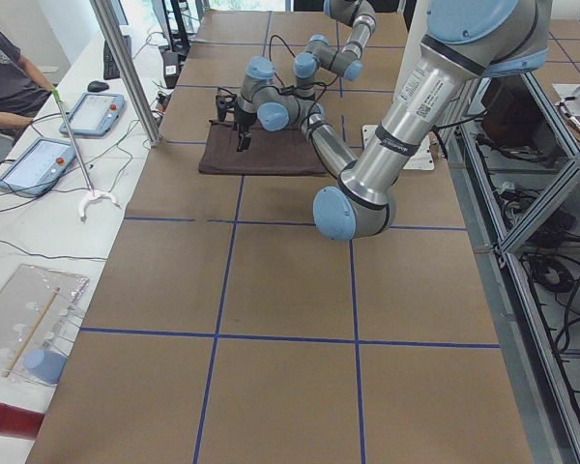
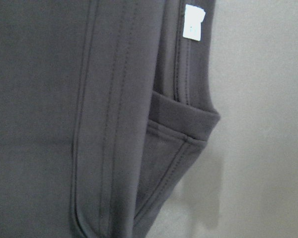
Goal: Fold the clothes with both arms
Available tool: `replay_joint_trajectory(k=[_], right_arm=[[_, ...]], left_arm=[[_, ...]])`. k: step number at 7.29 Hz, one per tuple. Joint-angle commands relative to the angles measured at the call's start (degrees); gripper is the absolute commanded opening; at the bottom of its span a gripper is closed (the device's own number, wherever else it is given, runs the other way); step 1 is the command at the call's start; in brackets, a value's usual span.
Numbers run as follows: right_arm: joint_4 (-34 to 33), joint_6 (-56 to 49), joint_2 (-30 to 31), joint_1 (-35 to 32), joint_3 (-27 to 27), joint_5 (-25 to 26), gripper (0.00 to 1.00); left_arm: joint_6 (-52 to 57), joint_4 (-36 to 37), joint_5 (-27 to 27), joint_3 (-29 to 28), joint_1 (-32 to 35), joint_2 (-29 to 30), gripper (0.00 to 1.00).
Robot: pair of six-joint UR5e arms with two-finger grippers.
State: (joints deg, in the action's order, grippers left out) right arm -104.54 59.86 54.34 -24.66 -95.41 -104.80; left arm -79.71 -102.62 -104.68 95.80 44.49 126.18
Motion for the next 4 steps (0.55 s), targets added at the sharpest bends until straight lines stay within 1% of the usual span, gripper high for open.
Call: replay_joint_trajectory(k=[1, 2, 3, 4], right_arm=[[-0.66, 0.00, 1.37, -1.09, -0.83, -0.14, 1.00], [-0.84, 0.00, 3.13, -1.62, -2.14, -0.14, 1.00], [-0.84, -0.09, 6.28, -2.14, -4.59, -0.14, 1.00], [-3.01, -0.35, 7.53, -3.54, -7.66, -0.23, 1.00]], left_arm=[[-0.01, -0.04, 0.00, 0.00, -0.01, 0.12, 1.00], [-0.10, 0.05, 0.00, 0.00, -0.01, 0.21, 1.00], [-0.10, 0.05, 0.00, 0.00, -0.01, 0.21, 1.00], [-0.19, 0.05, 0.00, 0.09, -0.01, 0.29, 1.00]])
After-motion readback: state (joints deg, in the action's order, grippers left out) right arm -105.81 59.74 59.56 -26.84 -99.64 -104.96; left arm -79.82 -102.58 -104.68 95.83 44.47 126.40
